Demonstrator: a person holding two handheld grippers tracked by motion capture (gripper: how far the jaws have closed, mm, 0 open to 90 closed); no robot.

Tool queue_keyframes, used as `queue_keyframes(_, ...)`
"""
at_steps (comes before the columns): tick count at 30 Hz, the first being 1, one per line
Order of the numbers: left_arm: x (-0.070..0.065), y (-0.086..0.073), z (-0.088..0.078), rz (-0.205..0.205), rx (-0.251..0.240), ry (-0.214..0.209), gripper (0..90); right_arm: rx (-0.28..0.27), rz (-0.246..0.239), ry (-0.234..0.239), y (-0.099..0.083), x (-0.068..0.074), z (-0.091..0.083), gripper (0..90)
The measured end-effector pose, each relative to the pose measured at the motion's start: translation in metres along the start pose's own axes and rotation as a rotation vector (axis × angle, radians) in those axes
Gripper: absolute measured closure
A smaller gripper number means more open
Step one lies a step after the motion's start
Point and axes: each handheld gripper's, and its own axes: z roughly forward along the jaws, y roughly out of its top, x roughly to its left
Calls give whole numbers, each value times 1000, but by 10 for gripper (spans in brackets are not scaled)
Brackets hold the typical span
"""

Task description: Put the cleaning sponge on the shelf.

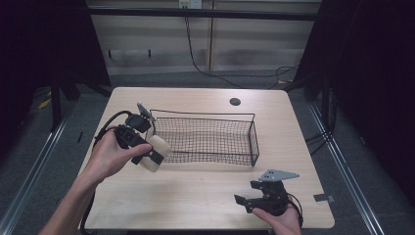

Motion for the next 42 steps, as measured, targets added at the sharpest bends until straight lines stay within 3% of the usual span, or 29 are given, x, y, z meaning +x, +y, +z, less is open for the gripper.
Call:
queue_keyframes(8,-8,13,-10,-44,-40,28,263,-1,-5,1,0,0,0,191)
queue_keyframes(12,-8,22,-10,-65,-20,30,262,-6,-3,-2,0,0,-1,191)
queue_keyframes(21,-4,37,-10,-109,-30,27,263,-8,0,-5,0,1,-2,190)
queue_keyframes(29,10,49,-4,-191,-23,44,263,-6,0,-8,0,0,-1,189)
queue_keyframes(38,17,60,5,-231,-16,64,263,1,2,-8,-1,1,-1,188)
queue_keyframes(42,17,64,12,-245,-2,100,263,-1,-2,-9,0,0,-1,188)
